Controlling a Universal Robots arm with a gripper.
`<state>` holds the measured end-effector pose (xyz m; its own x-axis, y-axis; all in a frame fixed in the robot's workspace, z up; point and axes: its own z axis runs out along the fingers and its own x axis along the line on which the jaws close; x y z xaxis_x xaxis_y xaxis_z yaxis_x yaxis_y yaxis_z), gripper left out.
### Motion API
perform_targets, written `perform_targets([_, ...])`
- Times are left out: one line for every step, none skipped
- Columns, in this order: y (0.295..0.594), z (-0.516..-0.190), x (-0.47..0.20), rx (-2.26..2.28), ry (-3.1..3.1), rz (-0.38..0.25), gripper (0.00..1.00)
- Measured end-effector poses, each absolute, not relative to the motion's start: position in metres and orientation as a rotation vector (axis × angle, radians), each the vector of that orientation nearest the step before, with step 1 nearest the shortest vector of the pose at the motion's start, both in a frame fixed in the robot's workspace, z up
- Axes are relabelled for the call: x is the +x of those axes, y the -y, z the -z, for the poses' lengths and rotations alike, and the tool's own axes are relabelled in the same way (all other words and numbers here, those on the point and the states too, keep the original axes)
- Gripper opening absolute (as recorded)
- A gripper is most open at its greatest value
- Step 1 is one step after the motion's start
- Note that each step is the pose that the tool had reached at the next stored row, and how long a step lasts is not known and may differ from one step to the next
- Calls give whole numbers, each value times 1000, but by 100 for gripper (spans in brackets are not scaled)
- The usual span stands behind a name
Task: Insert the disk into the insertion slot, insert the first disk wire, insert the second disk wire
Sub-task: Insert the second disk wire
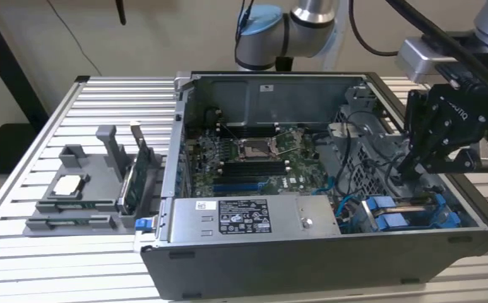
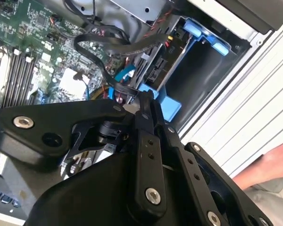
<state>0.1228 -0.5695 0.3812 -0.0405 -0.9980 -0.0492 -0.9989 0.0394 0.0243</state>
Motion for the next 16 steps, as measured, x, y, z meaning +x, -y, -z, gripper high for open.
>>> perform_targets([570,-380,121,-2159,-2247,-75,16])
perform_targets([571,-380,120,-2156,-2243,-68,16])
perform_targets([571,-379,119,-2153,-2240,-62,16])
perform_targets([571,-379,119,-2152,-2239,-60,16])
perform_targets([571,-379,119,-2152,-2239,-60,16])
perform_targets([571,-379,119,-2152,-2239,-60,16])
perform_targets([571,-379,119,-2152,-2239,-60,16])
perform_targets([571,-379,119,-2152,-2239,-60,16])
perform_targets([571,-379,119,-2152,-2239,-60,16])
perform_targets([571,-379,119,-2152,-2239,-60,16])
perform_targets([571,-378,119,-2152,-2239,-60,16])
perform_targets([571,-378,120,-2152,-2238,-60,16])
perform_targets([571,-377,120,-2152,-2239,-60,16])
perform_targets([571,-376,121,-2152,-2239,-60,16])
perform_targets([571,-375,121,-2152,-2239,-60,16])
perform_targets([571,-374,122,-2152,-2239,-60,16])
